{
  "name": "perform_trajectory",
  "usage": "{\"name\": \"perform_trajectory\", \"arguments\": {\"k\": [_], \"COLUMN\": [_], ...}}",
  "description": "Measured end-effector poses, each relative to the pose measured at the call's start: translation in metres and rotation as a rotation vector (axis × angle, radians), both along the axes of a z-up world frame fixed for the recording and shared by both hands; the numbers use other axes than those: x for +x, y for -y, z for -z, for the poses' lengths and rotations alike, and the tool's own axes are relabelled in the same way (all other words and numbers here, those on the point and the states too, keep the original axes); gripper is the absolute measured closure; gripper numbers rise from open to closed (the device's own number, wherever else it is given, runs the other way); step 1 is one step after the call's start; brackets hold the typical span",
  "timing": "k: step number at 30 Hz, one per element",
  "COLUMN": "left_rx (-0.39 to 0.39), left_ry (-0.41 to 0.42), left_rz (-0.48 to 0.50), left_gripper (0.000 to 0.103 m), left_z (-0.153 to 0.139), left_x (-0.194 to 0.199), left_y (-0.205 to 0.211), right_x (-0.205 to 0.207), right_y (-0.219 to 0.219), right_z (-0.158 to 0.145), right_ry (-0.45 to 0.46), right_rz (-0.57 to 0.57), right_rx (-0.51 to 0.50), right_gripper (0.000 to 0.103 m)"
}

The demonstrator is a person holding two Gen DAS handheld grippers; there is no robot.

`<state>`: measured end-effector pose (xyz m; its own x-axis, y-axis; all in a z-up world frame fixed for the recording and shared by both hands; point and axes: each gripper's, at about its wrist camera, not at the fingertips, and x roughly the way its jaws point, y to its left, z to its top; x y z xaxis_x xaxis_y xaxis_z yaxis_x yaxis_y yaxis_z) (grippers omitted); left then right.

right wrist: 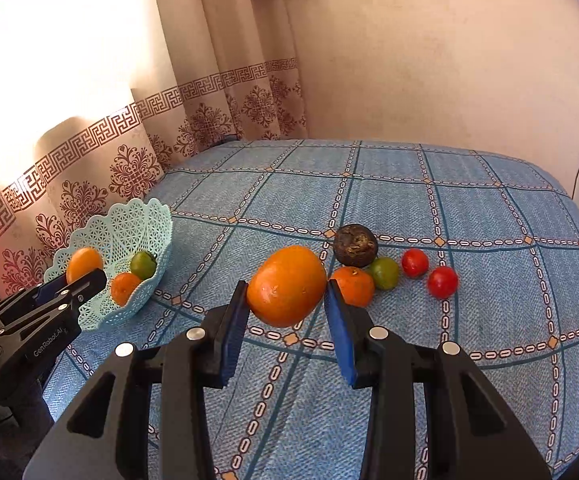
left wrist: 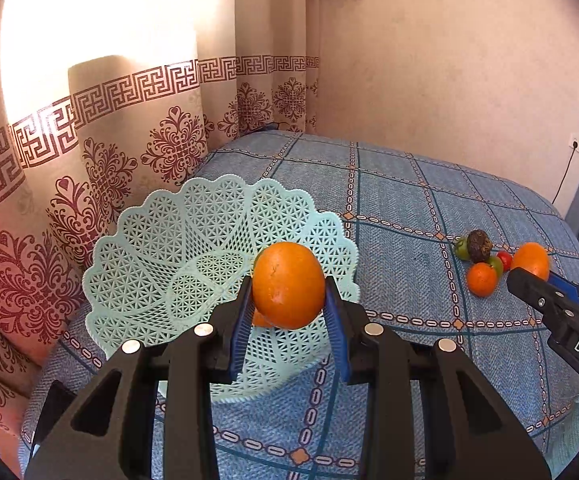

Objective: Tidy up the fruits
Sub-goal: 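Carry both oranges over the lace basket and open both grippers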

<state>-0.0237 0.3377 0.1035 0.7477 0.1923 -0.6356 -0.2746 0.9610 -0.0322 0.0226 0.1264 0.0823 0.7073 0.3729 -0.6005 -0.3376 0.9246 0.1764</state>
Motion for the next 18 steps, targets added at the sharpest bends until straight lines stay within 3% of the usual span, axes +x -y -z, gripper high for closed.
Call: {"name": "perform_trajectory", "arguments": {"k": [18], "left_rx": [-0.021], "left_ry": [0.004], "left_rz": [-0.15], "left_gripper": [0.068], "left_z": [0.005], "left_x": [-0.021], "left_y": [-0.077], "right_x": [-0.006], "right_y": [-0.095], "right_z": [-0.013], "right_ry": [0.012], "right_rz": [-0.177], "right_rx": [0.017], "right_gripper": [0.064]}}
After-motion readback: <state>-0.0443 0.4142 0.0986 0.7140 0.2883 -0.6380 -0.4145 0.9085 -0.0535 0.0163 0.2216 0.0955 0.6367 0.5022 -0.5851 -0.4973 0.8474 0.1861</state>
